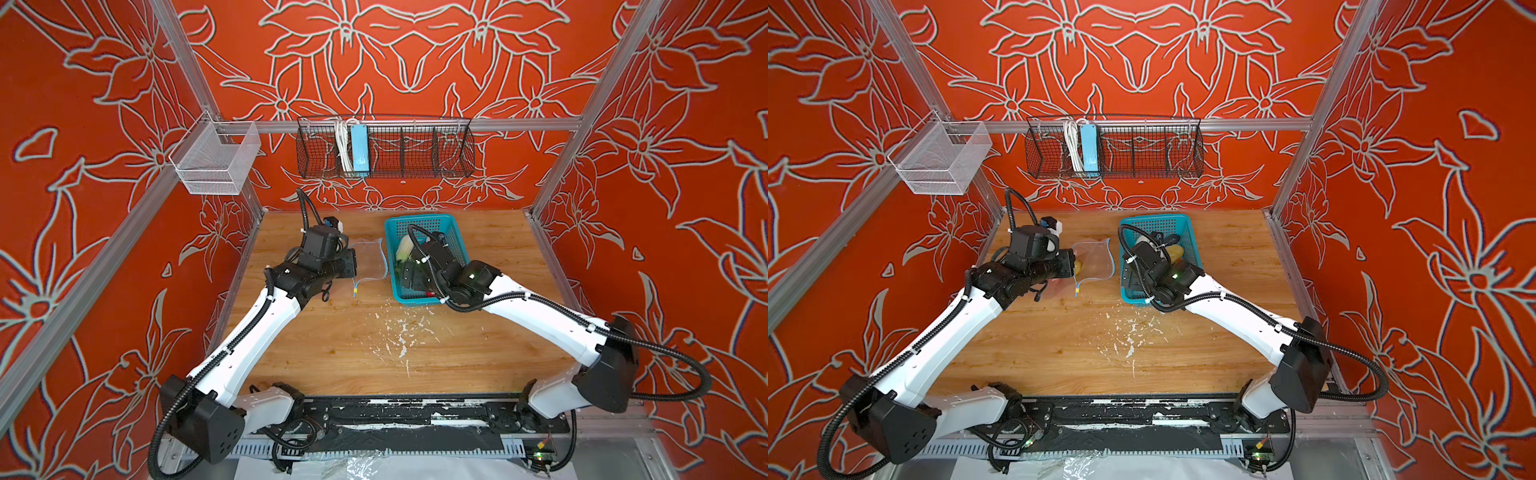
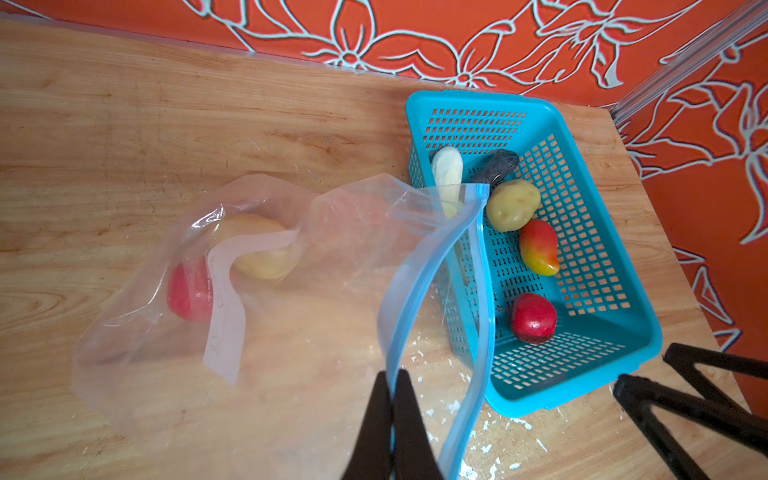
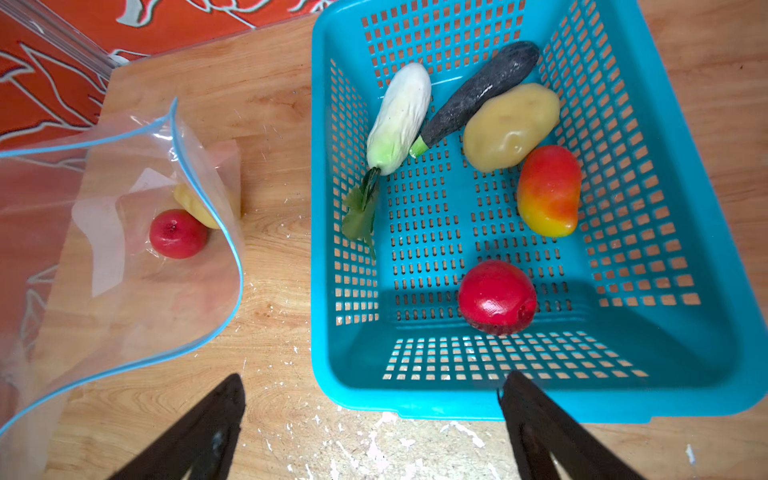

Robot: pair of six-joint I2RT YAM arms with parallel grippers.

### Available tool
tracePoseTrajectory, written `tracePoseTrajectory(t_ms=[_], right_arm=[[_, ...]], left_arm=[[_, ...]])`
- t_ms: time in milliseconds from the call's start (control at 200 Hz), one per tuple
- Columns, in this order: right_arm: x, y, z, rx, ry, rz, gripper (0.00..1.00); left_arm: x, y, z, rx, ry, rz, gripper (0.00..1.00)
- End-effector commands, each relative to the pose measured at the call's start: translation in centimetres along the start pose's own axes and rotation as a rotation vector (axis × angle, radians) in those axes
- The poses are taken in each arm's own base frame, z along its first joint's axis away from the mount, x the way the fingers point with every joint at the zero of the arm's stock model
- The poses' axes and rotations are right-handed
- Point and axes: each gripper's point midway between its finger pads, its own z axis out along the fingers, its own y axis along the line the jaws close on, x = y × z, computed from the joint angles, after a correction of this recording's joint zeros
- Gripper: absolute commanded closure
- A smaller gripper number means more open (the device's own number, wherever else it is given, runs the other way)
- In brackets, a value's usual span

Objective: Place the food in the zip-top bag and seal the zipper
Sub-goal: 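Move the right gripper back over the teal basket toward the red apple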

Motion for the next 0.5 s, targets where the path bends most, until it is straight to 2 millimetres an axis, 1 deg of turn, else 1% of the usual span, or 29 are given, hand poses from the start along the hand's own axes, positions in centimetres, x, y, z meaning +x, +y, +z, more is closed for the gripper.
tracePoseTrajectory(t_ms=[0,30,110,135,205,265,365,495], right_arm=[[-0.8,-0.3,-0.8,-0.029,-0.057,-0.051,0.02],[-0.9,-0.4,-0.8,-0.036,-0.075,-0.042,0.02],[-1.0,-1.6,-0.6,-0.039,-0.074,0.053,0.02],[-1.3,-2.2,-0.4,-0.043,-0.075,0.078,0.02],[-1.5,-3.1,0.0,-0.044,-0.08,0.106,0.02],[-1.5,-4.0,0.4,-0.025,-0.06,0.115,0.02],[-1.3,-4.7,1.3,0.004,-0.009,0.102,0.02],[-0.7,-5.1,2.2,0.052,0.049,0.06,0.02]], left_arm=[[-0.2,0.2,-0.2,0.001,-0.012,-0.014,1.0],[-0.2,0.2,-0.1,0.001,-0.011,-0.013,1.0],[-0.3,0.3,-0.1,-0.005,-0.011,-0.011,1.0],[-0.2,0.3,0.0,-0.008,-0.009,-0.011,1.0],[-0.2,0.4,-0.1,-0.013,-0.012,-0.009,1.0],[-0.2,0.5,0.0,-0.019,-0.012,-0.007,1.0],[-0.2,0.5,0.0,-0.02,-0.012,-0.006,1.0],[-0.2,0.6,0.0,-0.023,-0.009,-0.003,1.0]])
